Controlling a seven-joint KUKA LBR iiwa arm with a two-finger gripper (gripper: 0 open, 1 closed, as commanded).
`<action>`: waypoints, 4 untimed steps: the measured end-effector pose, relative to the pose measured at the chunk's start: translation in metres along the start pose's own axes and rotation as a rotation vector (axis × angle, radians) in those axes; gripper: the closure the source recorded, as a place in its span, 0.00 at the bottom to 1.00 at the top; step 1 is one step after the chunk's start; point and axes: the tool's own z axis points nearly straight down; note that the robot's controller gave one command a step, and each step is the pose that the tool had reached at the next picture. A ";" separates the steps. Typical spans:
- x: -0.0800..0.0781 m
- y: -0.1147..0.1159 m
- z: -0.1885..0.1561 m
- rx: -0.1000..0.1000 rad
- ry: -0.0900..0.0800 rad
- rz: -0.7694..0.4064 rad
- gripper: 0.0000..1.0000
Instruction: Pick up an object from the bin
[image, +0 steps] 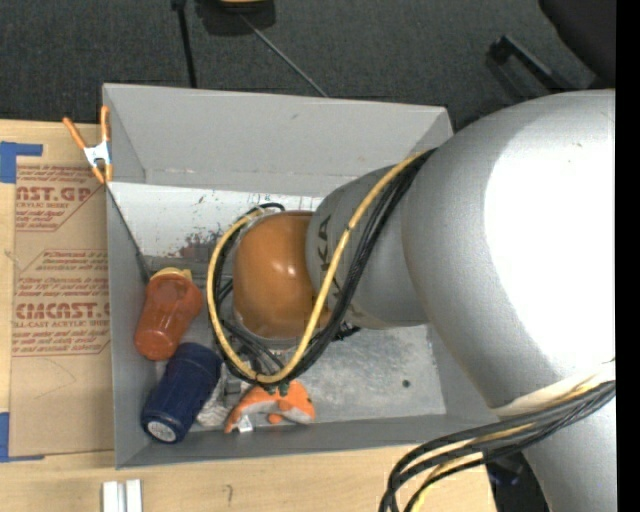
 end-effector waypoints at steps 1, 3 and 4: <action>0.000 0.000 0.000 0.000 0.000 0.000 1.00; -0.039 0.007 -0.068 -0.001 -0.006 0.025 1.00; -0.031 0.019 -0.062 0.002 0.012 0.018 1.00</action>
Offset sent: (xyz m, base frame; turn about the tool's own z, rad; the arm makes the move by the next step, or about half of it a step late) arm 0.0040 -0.0230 0.1022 0.0235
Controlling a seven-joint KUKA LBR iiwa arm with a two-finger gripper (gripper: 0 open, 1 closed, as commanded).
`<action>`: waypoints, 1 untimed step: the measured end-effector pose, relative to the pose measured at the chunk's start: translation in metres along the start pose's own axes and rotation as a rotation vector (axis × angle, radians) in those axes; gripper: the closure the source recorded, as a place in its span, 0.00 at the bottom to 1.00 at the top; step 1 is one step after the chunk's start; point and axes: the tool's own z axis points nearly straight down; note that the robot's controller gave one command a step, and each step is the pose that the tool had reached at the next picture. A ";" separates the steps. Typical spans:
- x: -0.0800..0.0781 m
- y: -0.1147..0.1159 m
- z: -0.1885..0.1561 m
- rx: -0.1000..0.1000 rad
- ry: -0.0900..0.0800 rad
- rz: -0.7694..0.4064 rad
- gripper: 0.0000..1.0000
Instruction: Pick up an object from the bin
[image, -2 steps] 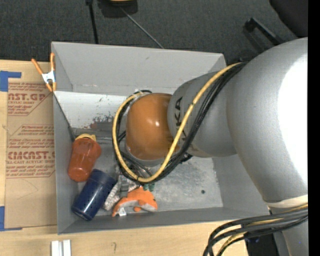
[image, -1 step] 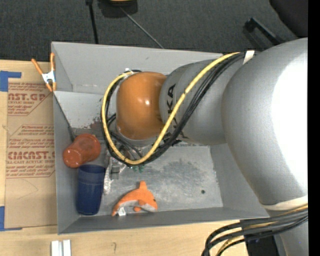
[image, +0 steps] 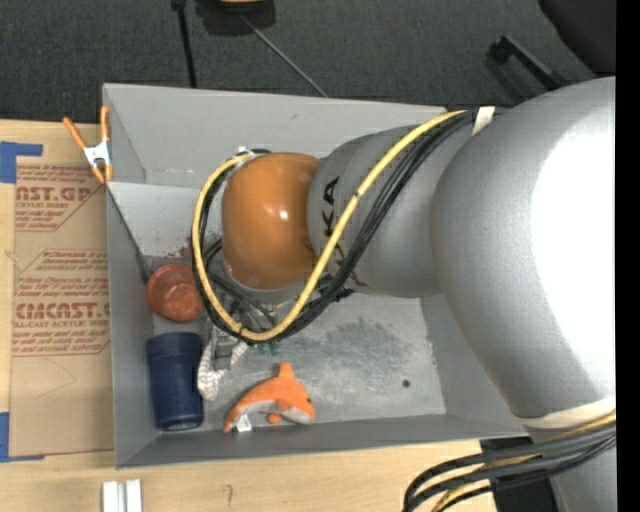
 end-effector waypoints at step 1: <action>-0.002 -0.002 -0.066 -0.001 -0.003 -0.010 1.00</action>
Offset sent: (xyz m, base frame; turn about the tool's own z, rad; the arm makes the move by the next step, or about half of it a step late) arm -0.0005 0.0000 0.1435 -0.0894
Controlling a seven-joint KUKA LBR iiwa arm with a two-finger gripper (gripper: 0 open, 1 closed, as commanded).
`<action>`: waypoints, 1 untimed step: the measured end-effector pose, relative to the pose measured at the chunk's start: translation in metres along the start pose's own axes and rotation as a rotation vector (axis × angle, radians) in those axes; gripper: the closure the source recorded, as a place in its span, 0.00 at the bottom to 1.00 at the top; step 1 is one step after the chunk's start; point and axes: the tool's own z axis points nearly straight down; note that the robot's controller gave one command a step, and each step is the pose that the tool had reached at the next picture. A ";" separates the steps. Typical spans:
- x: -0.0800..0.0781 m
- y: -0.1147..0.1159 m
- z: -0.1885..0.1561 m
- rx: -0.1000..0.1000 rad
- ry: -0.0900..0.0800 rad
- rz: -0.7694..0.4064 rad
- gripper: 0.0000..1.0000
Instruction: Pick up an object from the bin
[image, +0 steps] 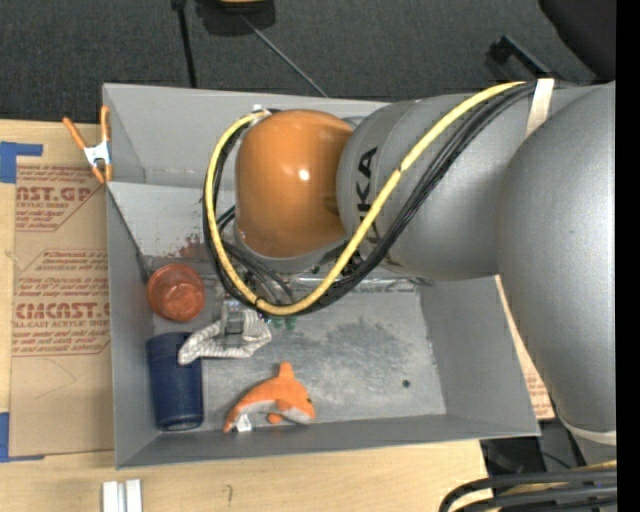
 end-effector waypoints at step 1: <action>0.002 0.002 -0.068 0.000 -0.002 -0.072 1.00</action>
Offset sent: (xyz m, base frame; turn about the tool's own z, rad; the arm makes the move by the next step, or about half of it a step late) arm 0.0112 0.0111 0.1035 -0.0544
